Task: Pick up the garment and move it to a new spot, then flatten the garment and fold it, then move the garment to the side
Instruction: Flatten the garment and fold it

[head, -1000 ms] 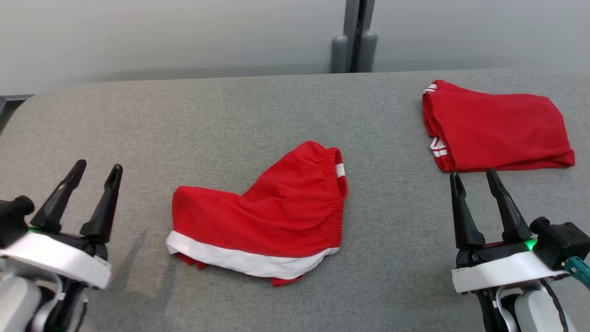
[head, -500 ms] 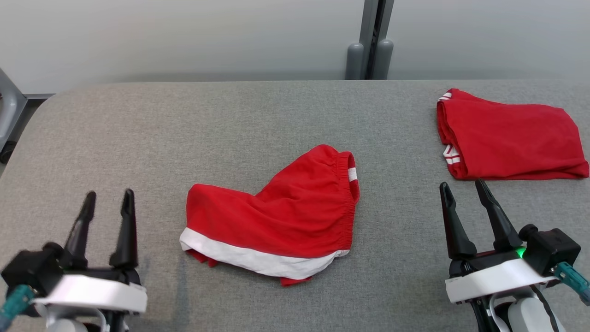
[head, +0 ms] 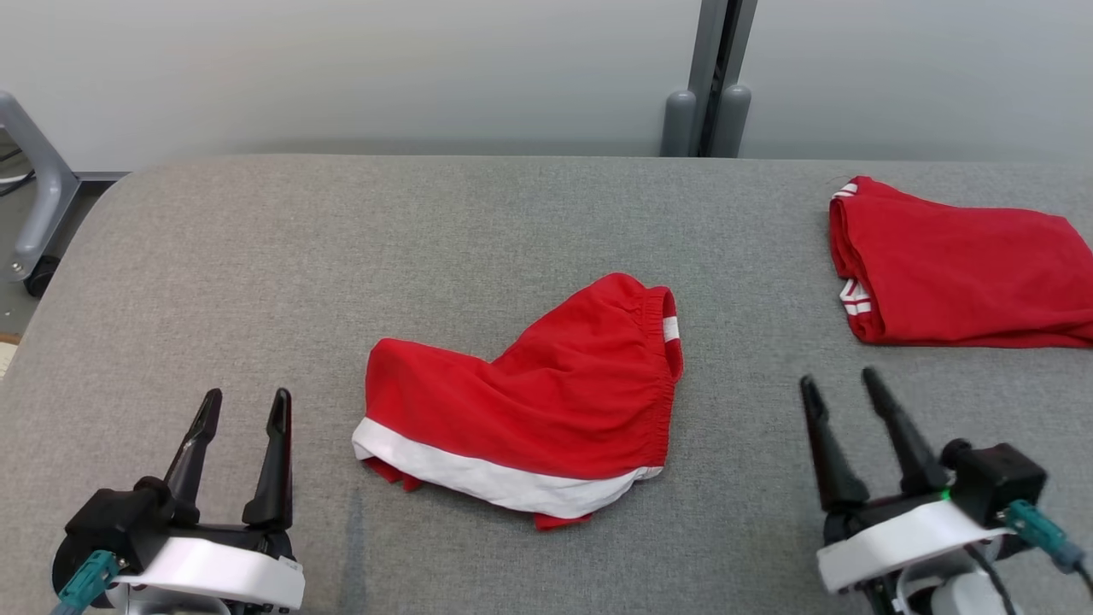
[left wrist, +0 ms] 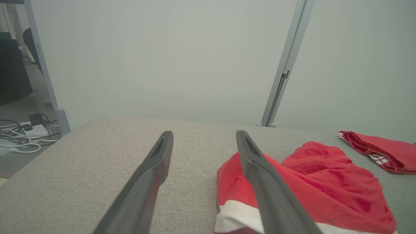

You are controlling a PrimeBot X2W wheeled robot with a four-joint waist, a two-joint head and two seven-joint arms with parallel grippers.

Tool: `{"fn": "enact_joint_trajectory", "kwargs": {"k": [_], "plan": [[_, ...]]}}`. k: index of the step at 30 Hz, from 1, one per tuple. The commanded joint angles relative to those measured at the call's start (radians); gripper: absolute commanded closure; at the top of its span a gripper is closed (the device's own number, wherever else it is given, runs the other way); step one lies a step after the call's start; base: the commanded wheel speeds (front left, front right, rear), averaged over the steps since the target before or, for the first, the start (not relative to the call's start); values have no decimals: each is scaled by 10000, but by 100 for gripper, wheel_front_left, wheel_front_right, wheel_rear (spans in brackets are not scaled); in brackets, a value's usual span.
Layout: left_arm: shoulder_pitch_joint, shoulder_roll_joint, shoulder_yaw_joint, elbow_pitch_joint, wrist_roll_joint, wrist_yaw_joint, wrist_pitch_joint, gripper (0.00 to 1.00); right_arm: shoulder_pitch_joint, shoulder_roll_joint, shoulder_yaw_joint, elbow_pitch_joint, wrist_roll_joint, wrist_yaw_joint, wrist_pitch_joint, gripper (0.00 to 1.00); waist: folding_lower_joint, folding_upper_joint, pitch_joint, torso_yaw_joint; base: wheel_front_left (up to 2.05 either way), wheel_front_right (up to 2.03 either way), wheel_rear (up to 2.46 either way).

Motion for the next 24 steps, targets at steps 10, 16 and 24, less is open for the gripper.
{"fn": "enact_joint_trajectory", "kwargs": {"k": [10, 16, 24], "plan": [[-336, -463, 305, 397, 564, -499, -40, 0, -1103, -1584, 3780, 1364, 2774, 3, 2259, 0, 0, -1, 82, 258, 0, 0, 0], [-403, -705, 464, 542, 669, -707, -40, 0, -1861, -2184, 5220, 1745, 3546, 5, 2797, 0, 0, -1, 70, 557, 0, 0, 0], [-483, -888, 658, 735, 838, -892, -40, 0, -2371, -2421, 6160, 2384, 4443, 3, 2378, 0, 0, -1, 90, 915, 0, 0, 0]]}}
